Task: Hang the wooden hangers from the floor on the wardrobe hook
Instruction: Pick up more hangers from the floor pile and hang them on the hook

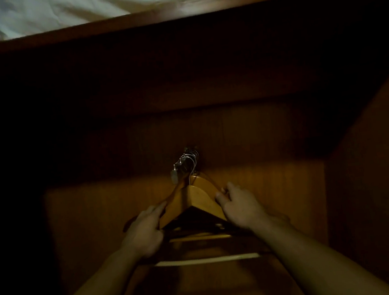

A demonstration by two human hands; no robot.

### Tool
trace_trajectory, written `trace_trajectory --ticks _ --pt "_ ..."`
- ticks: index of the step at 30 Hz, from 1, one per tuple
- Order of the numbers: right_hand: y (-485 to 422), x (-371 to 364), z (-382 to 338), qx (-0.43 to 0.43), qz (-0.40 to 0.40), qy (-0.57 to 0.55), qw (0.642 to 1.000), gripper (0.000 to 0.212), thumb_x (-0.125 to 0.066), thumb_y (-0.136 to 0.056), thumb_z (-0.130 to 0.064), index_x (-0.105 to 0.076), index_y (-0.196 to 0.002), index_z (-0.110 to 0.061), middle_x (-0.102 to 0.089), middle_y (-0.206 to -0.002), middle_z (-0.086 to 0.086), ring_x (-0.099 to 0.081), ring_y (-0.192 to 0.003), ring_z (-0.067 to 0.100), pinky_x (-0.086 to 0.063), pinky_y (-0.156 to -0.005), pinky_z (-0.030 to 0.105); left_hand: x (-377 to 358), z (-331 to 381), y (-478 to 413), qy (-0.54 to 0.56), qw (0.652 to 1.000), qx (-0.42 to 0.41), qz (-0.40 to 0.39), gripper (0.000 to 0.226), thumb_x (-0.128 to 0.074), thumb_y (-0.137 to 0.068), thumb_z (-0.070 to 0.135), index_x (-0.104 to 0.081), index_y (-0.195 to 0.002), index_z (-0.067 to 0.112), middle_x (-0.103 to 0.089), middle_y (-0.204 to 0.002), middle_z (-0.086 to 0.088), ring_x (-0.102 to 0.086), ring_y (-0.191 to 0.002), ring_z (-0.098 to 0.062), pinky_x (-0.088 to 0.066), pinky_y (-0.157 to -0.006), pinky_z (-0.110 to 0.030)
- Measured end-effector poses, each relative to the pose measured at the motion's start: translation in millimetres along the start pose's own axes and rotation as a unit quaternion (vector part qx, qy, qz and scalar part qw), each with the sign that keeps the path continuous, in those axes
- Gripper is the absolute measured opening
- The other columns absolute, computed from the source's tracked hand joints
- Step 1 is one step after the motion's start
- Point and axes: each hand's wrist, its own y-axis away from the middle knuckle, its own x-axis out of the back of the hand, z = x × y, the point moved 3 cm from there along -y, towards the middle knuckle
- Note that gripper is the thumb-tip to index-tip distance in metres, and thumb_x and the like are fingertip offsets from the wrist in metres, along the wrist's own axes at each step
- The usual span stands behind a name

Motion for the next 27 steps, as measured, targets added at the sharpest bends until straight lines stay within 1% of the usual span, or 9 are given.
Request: trace_trajectory --ticks 3,5,8,11,15,19,21,23,27 --pt "9.7 -0.1 -0.5 0.052 0.040 0.026 0.997 0.047 -0.035 -0.100 -0.059 -0.053 -0.118 -0.019 -0.051 -0.111 -0.002 -0.051 -0.099 0.015 -0.048 -0.086 0.035 2.3 -0.7 -2.7 -0.001 1.000 0.009 -0.009 0.075 -0.055 -0.089 0.011 -0.023 -0.153 0.034 -0.047 -0.126 0.007 -0.044 -0.115 -0.013 -0.043 -0.098 -0.034" --pt "15.5 -1.5 -1.5 0.084 0.036 0.051 0.994 0.055 -0.032 -0.096 -0.067 -0.050 -0.122 -0.022 -0.049 -0.115 -0.003 -0.050 -0.105 0.015 -0.048 -0.089 0.036 4.5 -1.4 -4.9 -0.003 1.000 0.014 -0.011 0.075 -0.054 -0.088 0.012 -0.023 -0.153 0.035 -0.048 -0.124 0.007 -0.045 -0.114 -0.015 -0.043 -0.098 -0.036" --pt "20.7 -4.8 -2.9 0.098 0.005 0.074 0.992 0.061 -0.040 -0.090 -0.073 -0.044 -0.128 -0.025 -0.048 -0.121 -0.005 -0.051 -0.111 0.015 -0.049 -0.093 0.037 5.9 -6.7 -7.3 -0.002 1.000 0.019 -0.017 0.073 -0.055 -0.086 0.014 -0.028 -0.150 0.037 -0.050 -0.123 0.008 -0.047 -0.115 -0.015 -0.045 -0.098 -0.039" --pt "23.2 -6.8 -5.8 0.097 0.007 0.101 0.990 0.068 -0.050 -0.089 -0.070 -0.036 -0.138 -0.024 -0.047 -0.132 -0.003 -0.049 -0.120 0.016 -0.047 -0.098 0.038 6.7 -10.7 -7.7 0.009 1.000 0.016 -0.019 0.070 -0.057 -0.085 0.015 -0.033 -0.146 0.041 -0.052 -0.121 0.009 -0.050 -0.114 -0.014 -0.047 -0.097 -0.039" --pt "24.6 -7.1 -10.0 0.092 0.038 0.139 0.985 0.061 -0.046 -0.094 -0.065 -0.038 -0.136 -0.022 -0.049 -0.131 0.001 -0.049 -0.119 0.018 -0.048 -0.097 0.038 11.2 -8.6 -9.9 0.005 0.999 0.011 -0.036 0.072 -0.052 -0.090 0.003 -0.029 -0.151 0.034 -0.051 -0.135 0.000 -0.051 -0.118 -0.017 -0.046 -0.098 -0.035" --pt "26.0 -7.0 -11.8 0.075 0.040 0.152 0.985 0.053 -0.044 -0.097 -0.060 -0.041 -0.131 -0.019 -0.051 -0.126 0.002 -0.051 -0.114 0.019 -0.048 -0.091 0.034 16.2 -5.8 -13.6 0.004 0.999 0.022 -0.045 0.067 -0.053 -0.088 0.002 -0.039 -0.148 0.028 -0.054 -0.138 0.000 -0.055 -0.118 -0.017 -0.047 -0.095 -0.030" --pt "29.1 -6.9 -12.5 0.066 0.033 0.161 0.984 0.052 -0.044 -0.097 -0.060 -0.041 -0.130 -0.019 -0.051 -0.125 0.002 -0.051 -0.114 0.019 -0.045 -0.089 0.032 17.3 -6.5 -14.3 0.018 0.998 0.036 -0.053 0.066 -0.055 -0.083 0.006 -0.045 -0.143 0.032 -0.061 -0.130 0.002 -0.061 -0.109 -0.016 -0.052 -0.092 -0.034" --pt "32.0 -7.0 -12.7 0.056 0.028 0.166 0.984 0.053 -0.043 -0.097 -0.061 -0.041 -0.130 -0.019 -0.051 -0.125 0.002 -0.052 -0.114 0.020 -0.046 -0.091 0.034 15.3 -9.9 -14.8 0.016 0.997 0.049 -0.061 0.068 -0.056 -0.078 0.015 -0.045 -0.140 0.039 -0.065 -0.122 0.003 -0.064 -0.101 -0.016 -0.055 -0.087 -0.036" --pt "38.7 -3.6 -14.1 0.037 0.008 0.171 0.985 0.057 -0.044 -0.097 -0.062 -0.039 -0.134 -0.019 -0.051 -0.130 0.003 -0.052 -0.117 0.022 -0.049 -0.095 0.039 15.2 -3.8 -9.7 -0.050 0.996 0.047 -0.054 0.065 -0.056 -0.081 0.025 -0.038 -0.142 0.036 -0.061 -0.125 0.001 -0.060 -0.107 -0.022 -0.051 -0.091 -0.040"
